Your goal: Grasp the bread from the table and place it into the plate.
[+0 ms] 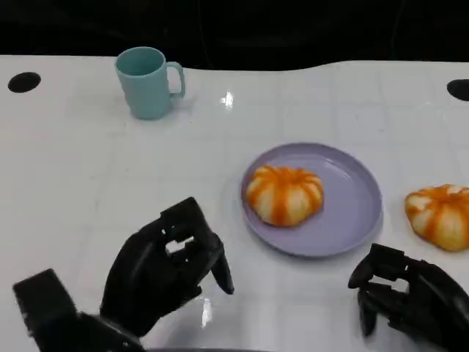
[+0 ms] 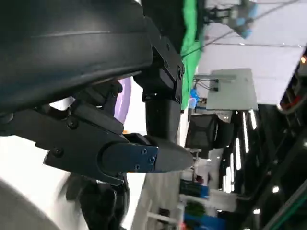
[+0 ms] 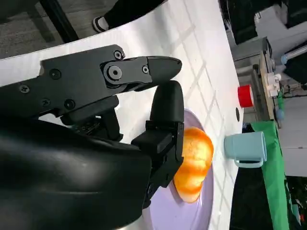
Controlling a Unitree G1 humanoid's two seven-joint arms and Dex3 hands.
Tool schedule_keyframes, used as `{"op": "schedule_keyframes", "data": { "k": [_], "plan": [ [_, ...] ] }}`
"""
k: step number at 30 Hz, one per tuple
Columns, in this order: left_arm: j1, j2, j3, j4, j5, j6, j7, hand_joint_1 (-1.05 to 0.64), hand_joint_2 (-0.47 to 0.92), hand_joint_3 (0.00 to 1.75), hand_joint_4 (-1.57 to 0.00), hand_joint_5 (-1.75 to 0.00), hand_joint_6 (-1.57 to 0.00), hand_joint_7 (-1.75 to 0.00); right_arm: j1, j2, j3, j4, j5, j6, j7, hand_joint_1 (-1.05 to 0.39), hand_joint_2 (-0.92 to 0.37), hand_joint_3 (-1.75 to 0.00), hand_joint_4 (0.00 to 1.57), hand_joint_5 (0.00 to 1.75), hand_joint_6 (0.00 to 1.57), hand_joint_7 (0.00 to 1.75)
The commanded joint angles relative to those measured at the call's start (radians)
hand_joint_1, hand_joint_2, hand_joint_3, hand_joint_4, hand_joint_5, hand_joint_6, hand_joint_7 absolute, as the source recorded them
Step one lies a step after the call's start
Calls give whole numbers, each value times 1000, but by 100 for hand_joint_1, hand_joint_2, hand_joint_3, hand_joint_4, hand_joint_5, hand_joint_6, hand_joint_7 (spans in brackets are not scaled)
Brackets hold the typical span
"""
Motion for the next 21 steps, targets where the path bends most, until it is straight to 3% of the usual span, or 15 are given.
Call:
{"op": "schedule_keyframes", "data": {
  "k": [1,21],
  "plan": [
    [32,-12,29,-15,-35,41,-51,-72,92,22,-90,-175,-69,-174,24,-18,0,-5,-11,15,-7,-54,-92,-23,67,175,70,133],
    [54,-39,160,30,-135,166,-224,-78,92,20,-91,-175,-69,-174,31,-21,-2,-31,-1,47,-1,-51,-92,-23,65,175,70,132]
  ]
}}
